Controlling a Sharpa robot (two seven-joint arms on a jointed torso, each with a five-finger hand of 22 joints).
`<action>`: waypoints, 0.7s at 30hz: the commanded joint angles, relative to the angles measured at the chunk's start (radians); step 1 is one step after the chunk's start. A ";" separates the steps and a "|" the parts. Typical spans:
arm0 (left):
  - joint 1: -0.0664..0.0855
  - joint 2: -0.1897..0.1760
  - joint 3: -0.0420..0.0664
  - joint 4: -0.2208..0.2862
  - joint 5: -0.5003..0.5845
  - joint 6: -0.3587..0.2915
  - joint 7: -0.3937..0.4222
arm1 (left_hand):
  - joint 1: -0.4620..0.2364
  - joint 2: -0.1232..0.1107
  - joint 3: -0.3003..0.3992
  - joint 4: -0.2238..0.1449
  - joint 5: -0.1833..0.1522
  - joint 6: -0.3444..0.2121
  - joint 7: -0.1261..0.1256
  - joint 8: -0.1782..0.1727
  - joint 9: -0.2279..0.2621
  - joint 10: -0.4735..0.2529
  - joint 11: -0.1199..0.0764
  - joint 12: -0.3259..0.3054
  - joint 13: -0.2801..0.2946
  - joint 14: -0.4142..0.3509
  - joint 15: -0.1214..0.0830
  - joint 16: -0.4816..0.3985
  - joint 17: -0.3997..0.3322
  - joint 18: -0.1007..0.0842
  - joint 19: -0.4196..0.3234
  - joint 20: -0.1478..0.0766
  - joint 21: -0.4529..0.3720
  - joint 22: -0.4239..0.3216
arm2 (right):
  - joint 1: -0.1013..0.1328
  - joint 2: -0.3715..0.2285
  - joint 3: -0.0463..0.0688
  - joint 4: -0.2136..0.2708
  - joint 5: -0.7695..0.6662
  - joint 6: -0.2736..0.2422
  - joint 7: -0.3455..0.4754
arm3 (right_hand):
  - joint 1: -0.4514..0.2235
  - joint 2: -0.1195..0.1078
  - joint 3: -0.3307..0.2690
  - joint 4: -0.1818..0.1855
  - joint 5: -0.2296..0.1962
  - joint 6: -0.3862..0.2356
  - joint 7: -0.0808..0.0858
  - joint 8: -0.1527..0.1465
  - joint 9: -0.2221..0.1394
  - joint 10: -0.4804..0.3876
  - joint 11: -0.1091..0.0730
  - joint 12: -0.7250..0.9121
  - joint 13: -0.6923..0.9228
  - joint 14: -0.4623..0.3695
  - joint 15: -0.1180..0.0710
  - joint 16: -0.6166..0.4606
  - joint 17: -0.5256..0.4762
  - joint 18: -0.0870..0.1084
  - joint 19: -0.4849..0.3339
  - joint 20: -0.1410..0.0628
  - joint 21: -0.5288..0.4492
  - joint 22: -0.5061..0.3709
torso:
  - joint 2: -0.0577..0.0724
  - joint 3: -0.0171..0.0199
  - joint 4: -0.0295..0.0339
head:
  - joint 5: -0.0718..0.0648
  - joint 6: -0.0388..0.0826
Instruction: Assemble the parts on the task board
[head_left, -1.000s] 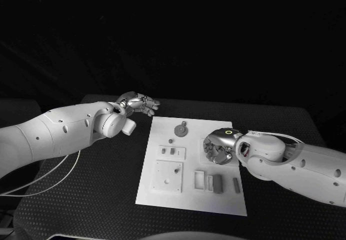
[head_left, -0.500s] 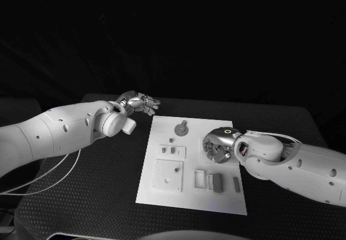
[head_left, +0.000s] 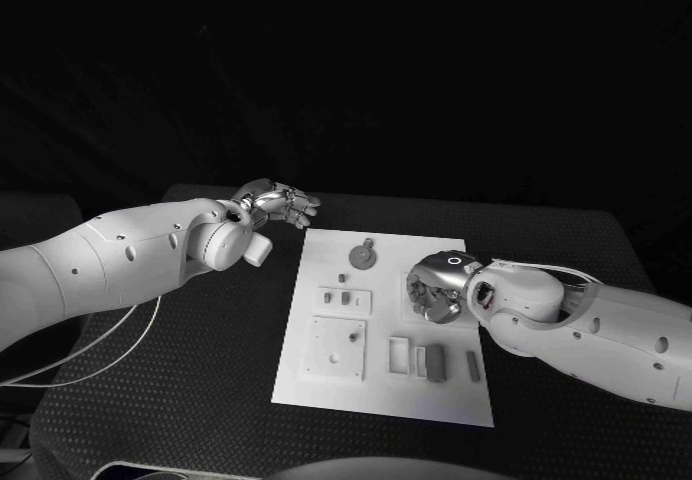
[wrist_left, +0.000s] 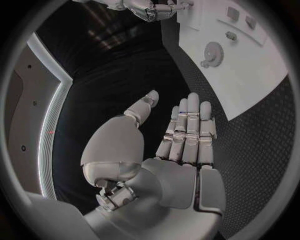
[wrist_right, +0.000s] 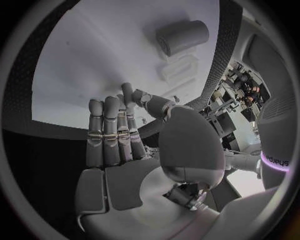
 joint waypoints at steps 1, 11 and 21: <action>0.001 0.000 0.001 0.003 0.000 0.014 0.007 | -0.008 0.003 -0.003 0.002 -0.004 -0.007 0.000 0.006 -0.001 0.000 0.001 0.005 -0.001 0.004 0.001 -0.004 0.001 0.018 0.008 0.001 -0.007 0.002 | -0.004 0.001 -0.001 0.004 -0.031 -0.013 -0.002 | 0.008 0.008 0.008 -0.001 0.002 0.012 0.000 0.005 0.004 0.013 -0.001 0.005 0.021 0.005 -0.010 0.007 0.000 0.042 0.010 -0.002 0.010 0.020 | 0.000 -0.0001 -0.0005 | 0.000 -0.001; 0.001 -0.001 0.001 0.003 0.000 0.013 0.007 | -0.008 0.004 -0.003 0.002 -0.003 -0.007 0.000 0.007 -0.001 0.000 0.001 0.005 -0.001 0.005 0.001 -0.004 0.002 0.018 0.008 0.001 -0.007 0.002 | -0.004 -0.001 -0.001 0.008 -0.032 -0.060 0.000 | 0.005 0.006 0.020 -0.005 0.002 0.021 -0.003 0.007 0.008 0.023 -0.006 0.006 0.029 0.013 -0.015 0.012 -0.002 0.042 0.019 -0.007 0.020 0.020 | 0.000 -0.0003 0.0002 | -0.002 -0.001; 0.001 0.002 0.001 -0.002 0.000 0.011 0.008 | -0.008 0.005 -0.003 0.002 -0.003 -0.007 0.000 0.007 -0.001 0.000 0.001 0.005 -0.001 0.005 0.001 -0.005 0.003 0.018 0.008 0.001 -0.007 0.002 | 0.005 -0.028 0.013 0.049 -0.013 -0.052 0.004 | 0.005 0.003 0.031 -0.005 0.002 0.028 -0.006 0.009 0.014 0.032 -0.009 0.008 0.037 0.021 -0.019 0.017 -0.004 0.042 0.027 -0.012 0.029 0.019 | -0.001 -0.0010 0.0008 | -0.003 0.001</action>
